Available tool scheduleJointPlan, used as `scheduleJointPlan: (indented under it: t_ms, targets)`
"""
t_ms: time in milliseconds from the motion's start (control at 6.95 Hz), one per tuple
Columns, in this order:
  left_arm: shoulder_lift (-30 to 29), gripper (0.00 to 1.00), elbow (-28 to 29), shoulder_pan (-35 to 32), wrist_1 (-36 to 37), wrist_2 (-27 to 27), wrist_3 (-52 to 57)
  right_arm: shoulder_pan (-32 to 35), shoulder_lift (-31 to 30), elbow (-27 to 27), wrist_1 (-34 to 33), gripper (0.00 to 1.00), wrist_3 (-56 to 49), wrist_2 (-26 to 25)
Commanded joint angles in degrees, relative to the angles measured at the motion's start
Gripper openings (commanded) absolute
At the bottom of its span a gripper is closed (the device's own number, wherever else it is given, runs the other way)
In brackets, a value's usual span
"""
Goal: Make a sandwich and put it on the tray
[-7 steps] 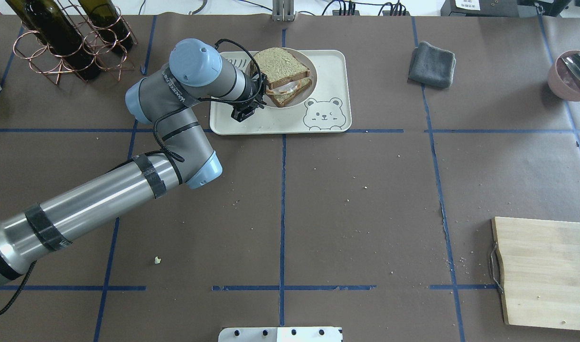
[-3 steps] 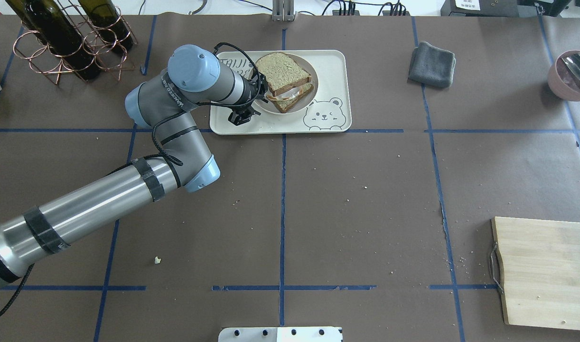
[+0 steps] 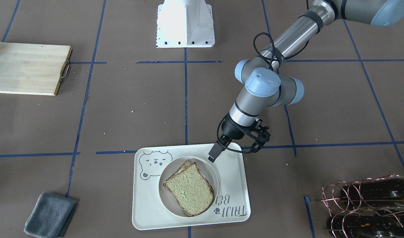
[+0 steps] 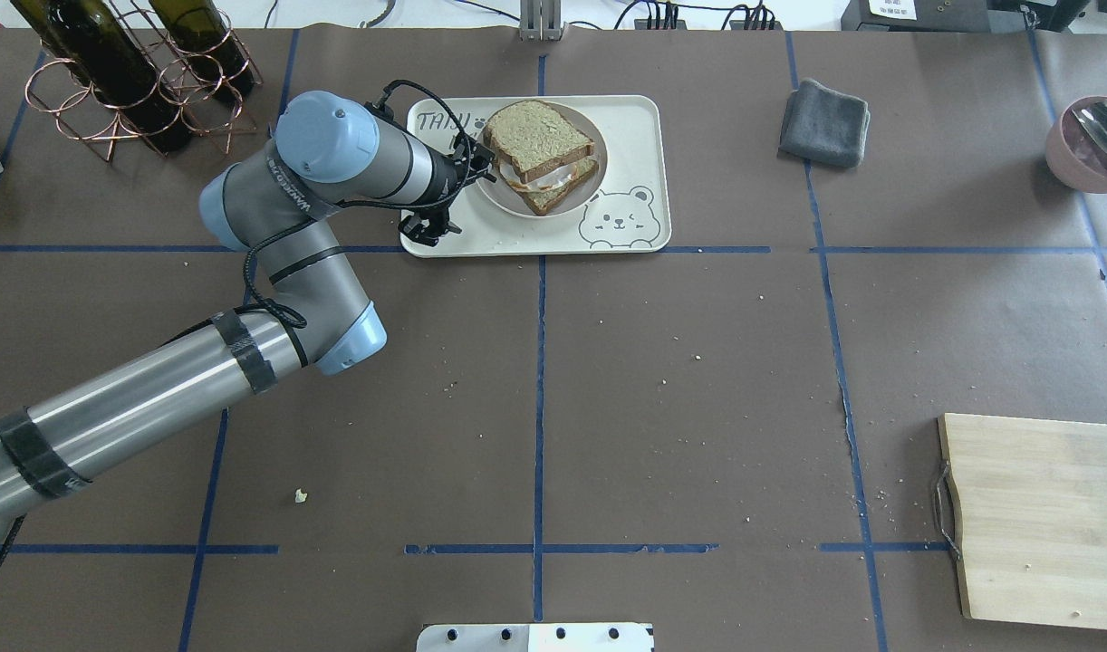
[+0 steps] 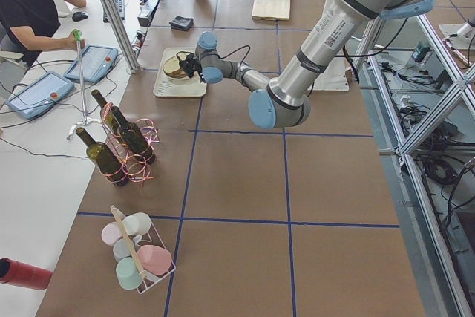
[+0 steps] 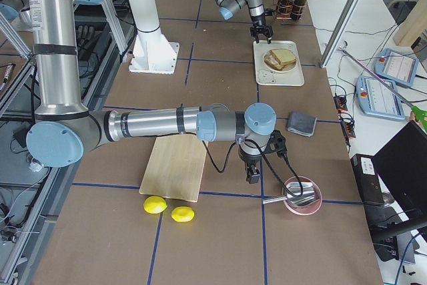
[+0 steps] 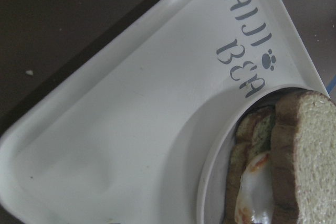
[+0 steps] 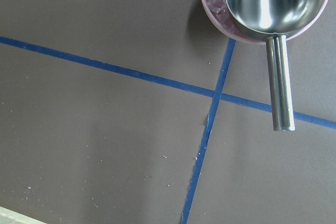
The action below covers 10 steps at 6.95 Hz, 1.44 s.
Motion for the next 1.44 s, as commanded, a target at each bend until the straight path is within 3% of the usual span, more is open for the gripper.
scheduleJointPlan:
  t_ms: [0,288,432,576,1007,1151,1295]
  targets:
    - [8.1,1.00,-14.4,-1.3,11.1,-0.3,17.8,0.6,-0.8,0.2,0.0,1.00,0.0,-0.3]
    - [16.9,1.00,-27.9,-5.2,21.0,-1.2,36.7,1.8,-2.9,-1.5,0.0,1.00,0.1,-0.2]
    - [20.2,1.00,-30.9,-8.4,23.8,-3.5,46.2,3.4,-3.4,-1.5,0.1,1.00,0.4,0.2]
    - [22.8,1.00,-32.4,-13.2,27.2,-7.1,58.9,3.8,-3.5,-1.4,0.1,1.00,1.9,0.2]
    - [26.3,1.00,-35.0,-23.4,40.4,-7.7,91.6,3.8,-2.9,-1.1,0.4,1.00,3.7,0.3]
    - [28.5,1.00,-35.1,-28.3,42.2,-8.1,100.5,3.8,-2.9,-0.9,0.4,1.00,3.7,0.3]
    - [33.0,1.00,-34.5,-33.6,42.2,-12.1,111.5,3.8,-2.7,-0.7,0.4,1.00,3.7,0.4]
